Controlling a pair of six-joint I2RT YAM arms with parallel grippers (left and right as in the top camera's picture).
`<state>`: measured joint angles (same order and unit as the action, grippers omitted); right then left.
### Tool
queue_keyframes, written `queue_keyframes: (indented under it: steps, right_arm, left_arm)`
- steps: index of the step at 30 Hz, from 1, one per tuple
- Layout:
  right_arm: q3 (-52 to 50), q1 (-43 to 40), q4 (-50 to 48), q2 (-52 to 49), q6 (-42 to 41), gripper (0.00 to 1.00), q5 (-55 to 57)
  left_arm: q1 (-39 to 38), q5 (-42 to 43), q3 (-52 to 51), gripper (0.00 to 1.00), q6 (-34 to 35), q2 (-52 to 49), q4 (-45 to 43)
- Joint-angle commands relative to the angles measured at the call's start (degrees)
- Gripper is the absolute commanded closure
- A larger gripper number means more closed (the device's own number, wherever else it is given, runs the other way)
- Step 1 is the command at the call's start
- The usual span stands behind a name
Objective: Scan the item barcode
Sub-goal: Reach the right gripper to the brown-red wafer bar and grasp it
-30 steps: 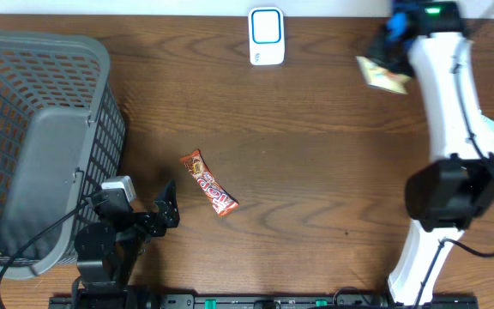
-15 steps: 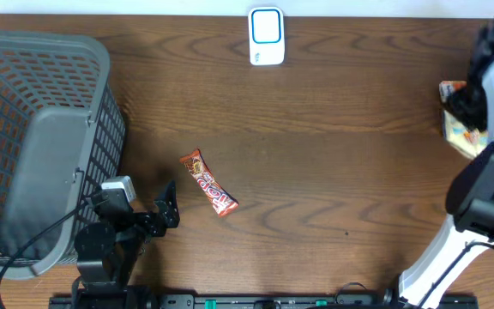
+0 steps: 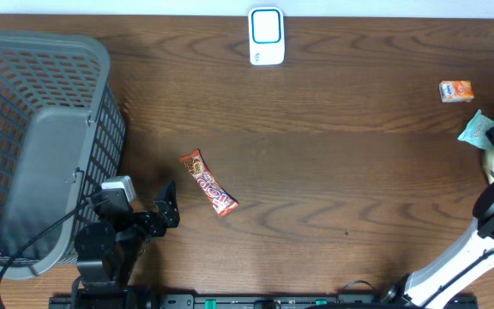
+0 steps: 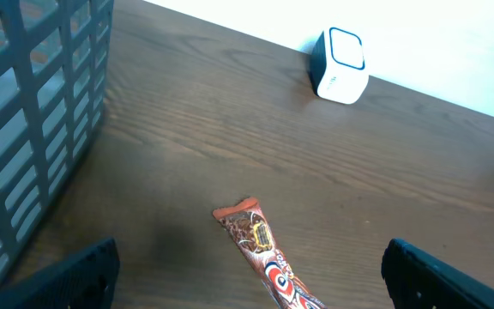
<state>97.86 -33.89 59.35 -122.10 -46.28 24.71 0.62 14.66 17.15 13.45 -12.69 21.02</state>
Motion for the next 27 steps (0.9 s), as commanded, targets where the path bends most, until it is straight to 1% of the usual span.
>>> queue_keyframes:
  steps: [1,5,6,10,12,17,22,26,27]
  right_arm:
    - [3.0,0.3,1.2,6.1,0.5,0.01,-1.8]
    - [3.0,1.7,0.9,12.0,0.5,0.01,-12.9]
    - [3.0,3.0,0.7,14.5,0.5,0.01,-17.7]
    - [3.0,9.0,0.7,19.4,3.0,0.01,-26.0]
    - [3.0,14.4,1.1,20.9,6.3,0.01,-30.1]
    - [1.6,27.5,2.4,20.7,13.7,0.01,-39.2]
    - [-4.0,41.7,2.0,20.7,19.7,0.01,-42.5]
    - [-9.6,51.7,-2.0,20.7,25.4,0.01,-44.3]
    - [-13.5,56.3,-6.5,20.7,26.2,0.01,-44.3]
  left_arm:
    - [-0.1,-0.3,-0.2,0.02,-0.8,0.1,0.0]
    - [-0.1,-0.4,-0.2,0.02,-0.8,0.1,0.0]
    - [-0.1,-0.3,-0.2,0.02,-0.8,0.1,0.0]
    - [-0.1,-0.3,-0.2,0.02,-0.8,0.1,0.0]
    - [-0.1,-0.3,-0.2,0.02,-0.8,0.1,0.0]
    - [-0.1,-0.3,-0.2,0.02,-0.8,0.1,0.0]
    - [-0.1,-0.3,-0.2,0.02,-0.8,0.1,0.0]
    - [-0.1,-0.3,-0.2,0.02,-0.8,0.1,0.0]
    - [-0.1,-0.3,-0.2,0.02,-0.8,0.1,0.0]
